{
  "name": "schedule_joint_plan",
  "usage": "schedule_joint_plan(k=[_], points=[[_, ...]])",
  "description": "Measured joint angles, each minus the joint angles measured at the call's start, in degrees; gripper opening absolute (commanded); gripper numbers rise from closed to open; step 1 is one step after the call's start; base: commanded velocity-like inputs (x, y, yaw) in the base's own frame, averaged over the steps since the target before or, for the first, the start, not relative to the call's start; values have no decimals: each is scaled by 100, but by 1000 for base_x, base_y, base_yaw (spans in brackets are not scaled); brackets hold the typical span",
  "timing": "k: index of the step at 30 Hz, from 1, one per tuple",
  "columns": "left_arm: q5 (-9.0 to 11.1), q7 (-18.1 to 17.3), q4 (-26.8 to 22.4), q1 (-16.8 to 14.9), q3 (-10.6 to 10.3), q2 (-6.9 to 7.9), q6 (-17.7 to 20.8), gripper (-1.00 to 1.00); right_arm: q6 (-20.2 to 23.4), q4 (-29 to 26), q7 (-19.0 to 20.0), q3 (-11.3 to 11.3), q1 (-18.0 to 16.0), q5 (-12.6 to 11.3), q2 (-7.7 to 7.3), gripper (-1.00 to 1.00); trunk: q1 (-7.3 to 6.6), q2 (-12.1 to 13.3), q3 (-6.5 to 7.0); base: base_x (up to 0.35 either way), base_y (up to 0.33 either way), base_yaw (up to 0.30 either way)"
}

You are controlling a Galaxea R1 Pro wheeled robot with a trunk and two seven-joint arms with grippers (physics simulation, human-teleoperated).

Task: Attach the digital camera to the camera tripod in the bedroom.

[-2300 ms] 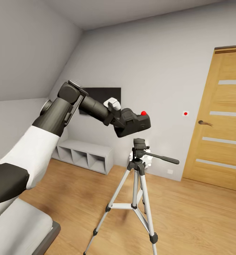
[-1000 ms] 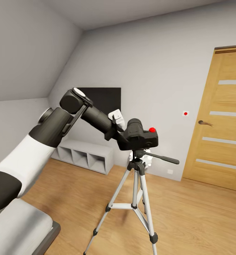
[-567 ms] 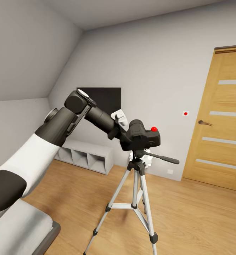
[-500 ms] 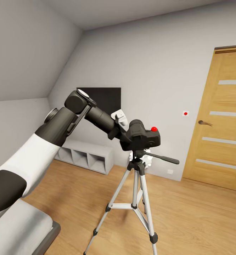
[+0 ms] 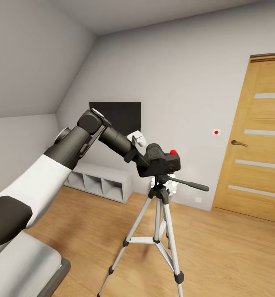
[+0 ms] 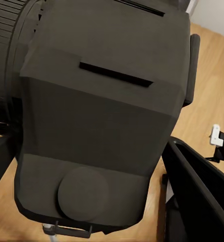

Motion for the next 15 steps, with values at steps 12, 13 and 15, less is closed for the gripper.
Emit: schedule_joint_plan(k=[12, 13, 15], points=[[-8, 0, 60, 0, -15, 3, 0, -100, 0, 0, 4, 2, 0, 0, 0, 100, 0, 0, 0, 0, 0, 0], [-8, 0, 59, 1, -17, 5, 0, -100, 0, 0, 5, 1, 0, 0, 0, 100, 0, 0, 0, 0, 0, 0], [-6, 0, 28, 2, -24, 5, -1, -100, 0, 0, 7, 5, 0, 1, 0, 100, 0, 0, 0, 0, 0, 0]])
